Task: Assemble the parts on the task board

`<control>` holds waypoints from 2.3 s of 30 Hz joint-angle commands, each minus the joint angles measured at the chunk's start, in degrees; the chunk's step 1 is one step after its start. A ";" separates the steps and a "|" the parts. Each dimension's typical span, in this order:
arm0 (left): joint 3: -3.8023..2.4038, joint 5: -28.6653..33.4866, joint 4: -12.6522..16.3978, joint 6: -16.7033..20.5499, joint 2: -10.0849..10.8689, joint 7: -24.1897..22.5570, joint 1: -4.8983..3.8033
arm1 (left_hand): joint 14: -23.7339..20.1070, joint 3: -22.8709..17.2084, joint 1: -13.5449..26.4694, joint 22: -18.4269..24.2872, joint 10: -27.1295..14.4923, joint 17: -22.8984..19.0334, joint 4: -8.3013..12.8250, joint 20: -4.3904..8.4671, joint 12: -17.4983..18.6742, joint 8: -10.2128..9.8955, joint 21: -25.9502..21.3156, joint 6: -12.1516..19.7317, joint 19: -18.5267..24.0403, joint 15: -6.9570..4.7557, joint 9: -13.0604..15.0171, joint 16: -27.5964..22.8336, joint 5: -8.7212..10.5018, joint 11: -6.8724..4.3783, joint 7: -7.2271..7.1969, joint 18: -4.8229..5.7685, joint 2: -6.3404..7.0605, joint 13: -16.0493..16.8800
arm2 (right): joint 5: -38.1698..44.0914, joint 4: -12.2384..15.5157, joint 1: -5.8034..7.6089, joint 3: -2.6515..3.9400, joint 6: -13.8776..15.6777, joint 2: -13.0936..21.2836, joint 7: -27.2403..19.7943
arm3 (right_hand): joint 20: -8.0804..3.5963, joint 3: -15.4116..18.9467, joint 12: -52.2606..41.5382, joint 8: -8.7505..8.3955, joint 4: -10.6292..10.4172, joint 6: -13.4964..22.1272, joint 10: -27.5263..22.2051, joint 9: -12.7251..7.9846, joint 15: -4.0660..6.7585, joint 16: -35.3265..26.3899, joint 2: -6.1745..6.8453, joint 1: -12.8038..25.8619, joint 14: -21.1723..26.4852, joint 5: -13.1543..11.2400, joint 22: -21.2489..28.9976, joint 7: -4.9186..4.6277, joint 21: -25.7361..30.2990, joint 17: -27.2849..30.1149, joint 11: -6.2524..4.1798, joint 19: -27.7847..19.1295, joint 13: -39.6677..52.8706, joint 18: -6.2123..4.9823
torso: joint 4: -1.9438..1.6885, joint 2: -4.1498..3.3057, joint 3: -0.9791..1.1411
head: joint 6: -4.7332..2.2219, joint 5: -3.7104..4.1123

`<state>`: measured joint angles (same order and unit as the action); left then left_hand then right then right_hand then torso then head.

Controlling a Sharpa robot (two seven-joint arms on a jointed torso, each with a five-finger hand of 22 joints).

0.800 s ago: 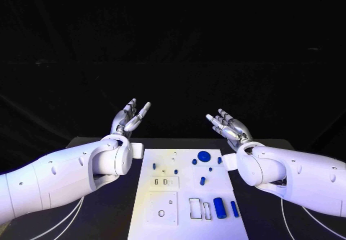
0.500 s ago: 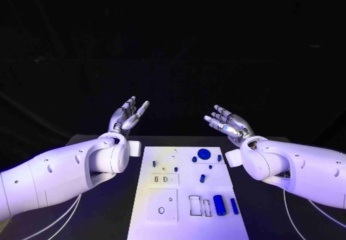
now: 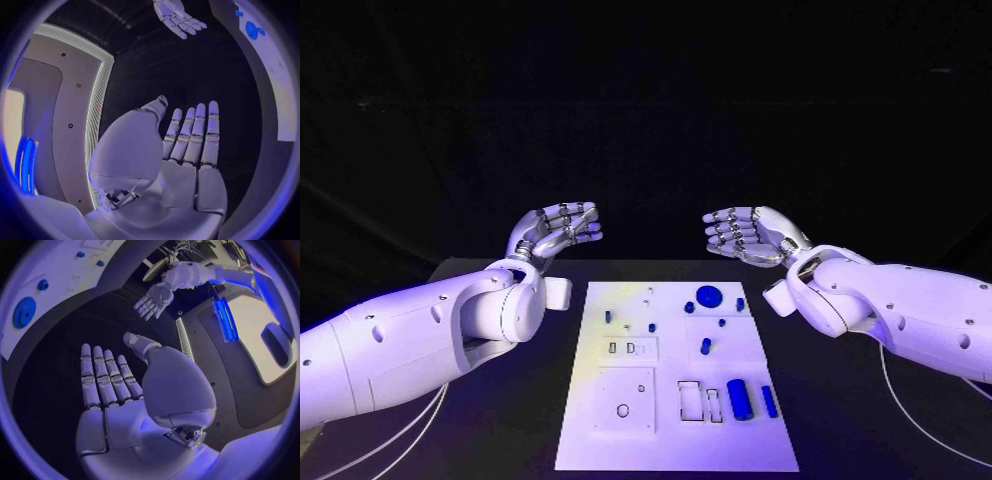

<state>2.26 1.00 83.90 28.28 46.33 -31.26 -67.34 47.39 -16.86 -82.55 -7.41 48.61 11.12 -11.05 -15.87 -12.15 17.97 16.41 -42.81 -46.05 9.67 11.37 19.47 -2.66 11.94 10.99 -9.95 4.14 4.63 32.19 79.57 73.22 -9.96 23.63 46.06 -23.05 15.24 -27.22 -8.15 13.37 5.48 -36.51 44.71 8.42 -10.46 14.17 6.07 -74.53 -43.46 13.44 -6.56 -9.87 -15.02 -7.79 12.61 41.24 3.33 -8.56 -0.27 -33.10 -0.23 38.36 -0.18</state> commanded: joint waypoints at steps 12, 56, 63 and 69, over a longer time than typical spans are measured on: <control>-0.11 -8.64 5.63 -9.43 3.37 2.80 -0.46 | 7.28 -6.52 -1.49 1.14 10.56 1.59 0.63 2.39 2.67 1.44 0.93 -5.83 -6.40 -2.50 0.06 0.19 -0.19 -2.62 1.11 -0.63 2.81 -0.97 | 44.55 0.51 1.79 0.04 -6.10 -0.08 17.16 | -8.83 0.23 4.44 1.33 2.17 -20.23 25.24 1.00 9.83 10.08 4.36 2.03 -37.02 0.14 -11.16 0.28 -21.75 -7.75 -7.26 22.75 0.42 -2.03 | -0.94 -4.30 0.37 | -0.36 1.42; -0.50 -8.38 11.26 -10.83 6.70 3.94 -1.39 | 7.40 -7.24 0.29 1.82 11.11 2.09 -0.26 2.33 4.79 0.70 0.27 -5.68 -6.69 -2.27 -0.34 -0.82 -0.18 -2.28 1.62 -0.51 3.99 -0.95 | 62.79 0.83 1.83 0.06 -8.71 -4.24 29.46 | -9.11 -2.67 4.56 -1.97 -6.29 -21.69 25.54 5.57 10.18 61.53 10.15 2.30 -42.68 0.00 -64.06 0.91 -63.93 -58.35 -7.58 39.21 0.97 4.70 | -2.23 -9.14 0.46 | -0.59 2.92; -0.51 -8.25 11.47 -11.01 6.85 4.15 -1.53 | 7.34 -7.27 0.42 1.91 11.06 2.12 -0.31 2.28 5.00 0.60 0.16 -5.59 -6.65 -2.22 -0.39 -0.95 -0.17 -2.22 1.70 -0.51 4.06 -0.95 | 62.70 0.21 1.77 0.06 -9.62 -4.89 29.45 | -9.02 -2.52 4.50 -2.02 -6.55 -21.66 25.36 5.68 10.11 61.82 10.02 2.39 -42.68 0.00 -64.24 0.87 -64.08 -58.49 -7.53 39.16 1.00 4.70 | -2.49 -9.31 0.34 | -0.07 3.19; -0.52 -8.21 11.57 -11.00 7.05 4.16 -1.67 | 7.30 -7.31 0.47 1.98 11.00 2.16 -0.32 2.25 5.18 0.49 0.08 -5.48 -6.62 -2.18 -0.43 -1.06 -0.17 -2.14 1.81 -0.52 4.12 -0.95 | 62.67 -0.16 1.66 0.04 -10.69 -5.11 29.62 | -8.97 -2.56 4.42 -2.08 -6.67 -21.59 25.36 5.75 10.10 62.12 9.79 2.26 -42.70 0.04 -64.73 0.86 -64.38 -58.79 -7.54 39.31 1.05 4.77 | -2.58 -9.45 0.46 | 0.38 2.95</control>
<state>1.81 -7.31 95.25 18.35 53.36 -26.86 -68.90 54.76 -24.06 -82.39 -5.51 59.40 13.21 -11.31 -13.42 -7.27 18.83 16.76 -48.45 -52.74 7.30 11.01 18.61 -2.66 9.63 12.26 -9.79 8.24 3.75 94.09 79.40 74.95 -9.91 14.89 41.01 6.07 6.04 -29.74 -3.71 11.51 -0.88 -58.46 70.41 14.09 0.11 75.93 15.61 -72.31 -84.12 13.44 -71.17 -8.87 -79.05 -66.51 5.23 80.24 4.40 -4.39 -2.76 -42.46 0.16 38.48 2.89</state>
